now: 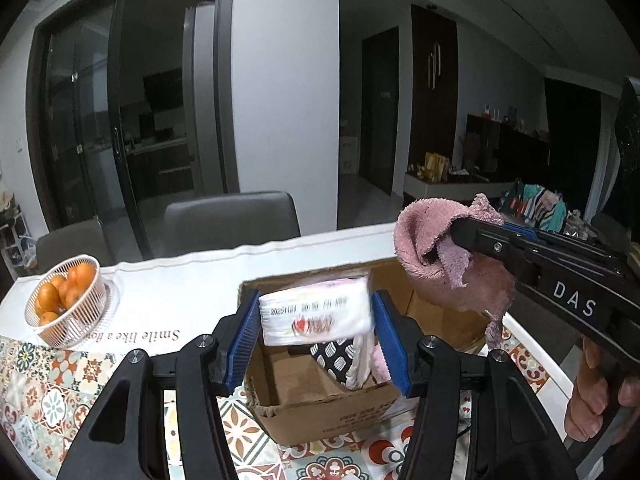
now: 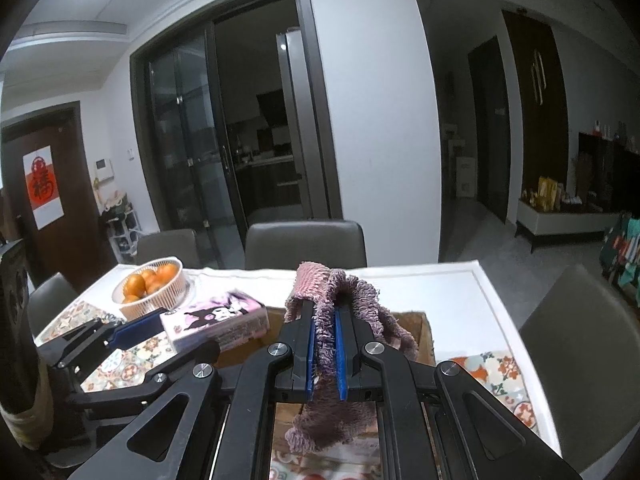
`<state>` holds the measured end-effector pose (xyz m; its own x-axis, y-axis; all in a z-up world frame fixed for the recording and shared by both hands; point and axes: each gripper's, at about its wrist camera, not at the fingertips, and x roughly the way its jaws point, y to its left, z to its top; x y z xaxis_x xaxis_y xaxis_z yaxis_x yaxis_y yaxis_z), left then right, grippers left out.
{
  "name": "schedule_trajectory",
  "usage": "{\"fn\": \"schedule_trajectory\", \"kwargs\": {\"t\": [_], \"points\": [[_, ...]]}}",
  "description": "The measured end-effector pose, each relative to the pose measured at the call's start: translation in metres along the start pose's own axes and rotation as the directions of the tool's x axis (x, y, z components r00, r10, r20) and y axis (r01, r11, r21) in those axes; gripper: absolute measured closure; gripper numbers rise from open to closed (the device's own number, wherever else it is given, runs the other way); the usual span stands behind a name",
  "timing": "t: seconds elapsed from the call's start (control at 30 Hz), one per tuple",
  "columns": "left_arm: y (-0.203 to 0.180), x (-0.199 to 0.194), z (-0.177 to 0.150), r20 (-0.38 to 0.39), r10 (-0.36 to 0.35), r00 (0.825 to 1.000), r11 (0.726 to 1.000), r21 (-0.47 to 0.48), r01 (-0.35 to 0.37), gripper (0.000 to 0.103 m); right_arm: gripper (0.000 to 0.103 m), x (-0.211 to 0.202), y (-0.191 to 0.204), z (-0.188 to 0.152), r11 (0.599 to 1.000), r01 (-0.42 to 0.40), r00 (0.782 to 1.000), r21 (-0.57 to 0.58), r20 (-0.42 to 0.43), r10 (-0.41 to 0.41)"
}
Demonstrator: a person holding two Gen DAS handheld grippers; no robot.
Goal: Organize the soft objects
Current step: 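Open both grippers to drop towel and tissue box into the box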
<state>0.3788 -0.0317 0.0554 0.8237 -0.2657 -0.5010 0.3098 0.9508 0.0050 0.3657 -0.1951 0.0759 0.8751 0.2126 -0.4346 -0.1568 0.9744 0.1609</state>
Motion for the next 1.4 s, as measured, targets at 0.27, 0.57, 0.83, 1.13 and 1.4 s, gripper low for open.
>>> {"fn": "schedule_trajectory", "kwargs": {"t": [0.27, 0.57, 0.83, 1.13, 1.4], "points": [[-0.005, 0.037, -0.011, -0.073, -0.006, 0.997, 1.0, -0.007, 0.005, 0.049, 0.094, 0.034, -0.017, -0.012, 1.0, 0.009, 0.997, 0.023, -0.082, -0.007], [-0.006, 0.039, -0.017, -0.095, 0.018, 0.995, 1.0, -0.006, -0.019, 0.042, 0.056, 0.043, -0.027, -0.023, 0.999, 0.023, 0.992, 0.045, -0.124, -0.017], [-0.009, 0.015, -0.019, -0.054, 0.047, 0.997, 0.999, 0.018, -0.046, 0.041, 0.056, 0.025, -0.028, -0.024, 0.997, 0.06, 0.992, 0.04, -0.112, -0.056], [-0.009, -0.018, -0.028, -0.039, 0.053, 0.998, 0.999, 0.007, -0.053, 0.041, 0.056, -0.006, -0.016, -0.032, 0.994, 0.106, 0.99, 0.015, -0.093, -0.104], [-0.01, -0.045, -0.043, -0.036, 0.043, 0.998, 0.999, -0.011, -0.043, 0.041, 0.049, -0.034, -0.007, -0.042, 0.991, 0.131, 0.989, 0.014, -0.068, -0.13]]}}
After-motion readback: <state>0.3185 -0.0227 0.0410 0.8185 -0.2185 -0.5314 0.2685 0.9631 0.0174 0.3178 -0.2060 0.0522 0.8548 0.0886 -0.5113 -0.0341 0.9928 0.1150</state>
